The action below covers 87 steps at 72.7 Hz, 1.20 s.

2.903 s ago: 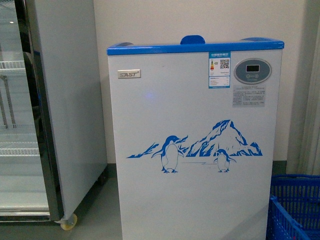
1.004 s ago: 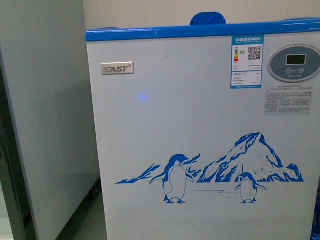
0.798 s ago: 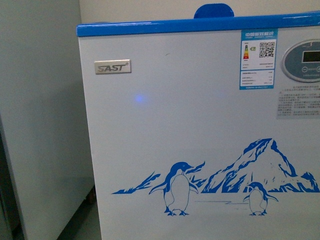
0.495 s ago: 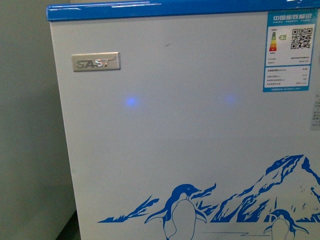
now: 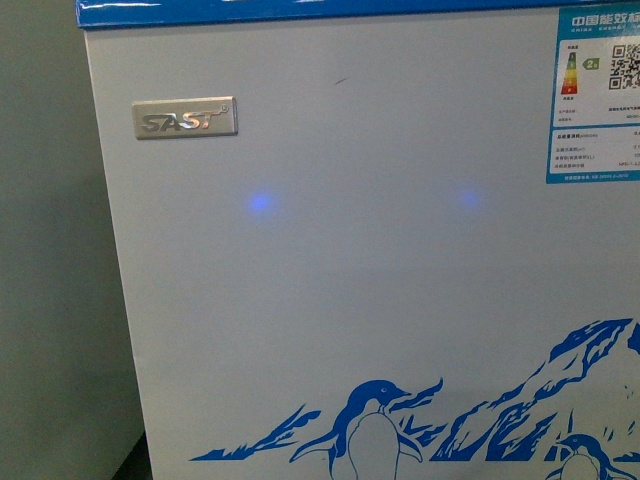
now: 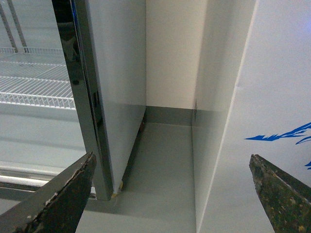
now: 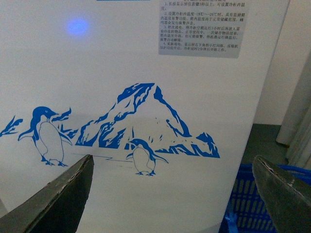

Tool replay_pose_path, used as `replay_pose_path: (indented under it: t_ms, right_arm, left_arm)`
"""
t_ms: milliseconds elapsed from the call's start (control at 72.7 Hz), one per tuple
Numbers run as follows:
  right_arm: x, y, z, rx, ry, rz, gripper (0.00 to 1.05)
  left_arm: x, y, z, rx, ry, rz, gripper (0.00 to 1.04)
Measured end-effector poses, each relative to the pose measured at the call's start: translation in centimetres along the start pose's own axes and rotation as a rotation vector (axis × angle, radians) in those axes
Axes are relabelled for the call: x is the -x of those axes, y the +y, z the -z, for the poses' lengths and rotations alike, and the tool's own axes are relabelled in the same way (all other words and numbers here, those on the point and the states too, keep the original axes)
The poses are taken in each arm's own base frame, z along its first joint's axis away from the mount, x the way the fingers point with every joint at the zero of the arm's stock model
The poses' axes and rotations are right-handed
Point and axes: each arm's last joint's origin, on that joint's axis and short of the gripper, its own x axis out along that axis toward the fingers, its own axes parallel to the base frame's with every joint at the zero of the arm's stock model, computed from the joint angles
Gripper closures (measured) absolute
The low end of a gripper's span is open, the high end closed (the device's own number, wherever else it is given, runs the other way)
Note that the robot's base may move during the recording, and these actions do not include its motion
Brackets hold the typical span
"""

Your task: Put drink in fridge

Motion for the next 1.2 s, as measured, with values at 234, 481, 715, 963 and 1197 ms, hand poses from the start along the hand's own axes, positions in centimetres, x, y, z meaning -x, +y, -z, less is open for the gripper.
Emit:
replay_pose_path:
  t_ms: [234, 481, 715, 963, 1197]
  right_arm:
    - [0.0, 0.0, 0.0, 0.0, 0.0, 0.0, 0.07]
    - [-0.3, 0.1, 1.3, -0.038, 0.202, 0.294, 0.07]
    - [-1.1, -1.1, 0.2, -0.089, 0.261, 0.338, 0.07]
    - [-4.6, -7.3, -3.3, -0.146, 0.318, 0.348, 0.07]
    - [-10.1, -17.8, -0.3, -0.141, 0.552, 0.334, 0.07]
  left_arm:
    - [0.0, 0.0, 0.0, 0.0, 0.0, 0.0, 0.08]
    - [0.0, 0.0, 0.0, 0.0, 0.0, 0.0, 0.08]
    - [0.0, 0.0, 0.0, 0.0, 0.0, 0.0, 0.08]
    - [0.0, 0.0, 0.0, 0.0, 0.0, 0.0, 0.08]
    - [0.0, 0.0, 0.0, 0.0, 0.0, 0.0, 0.08]
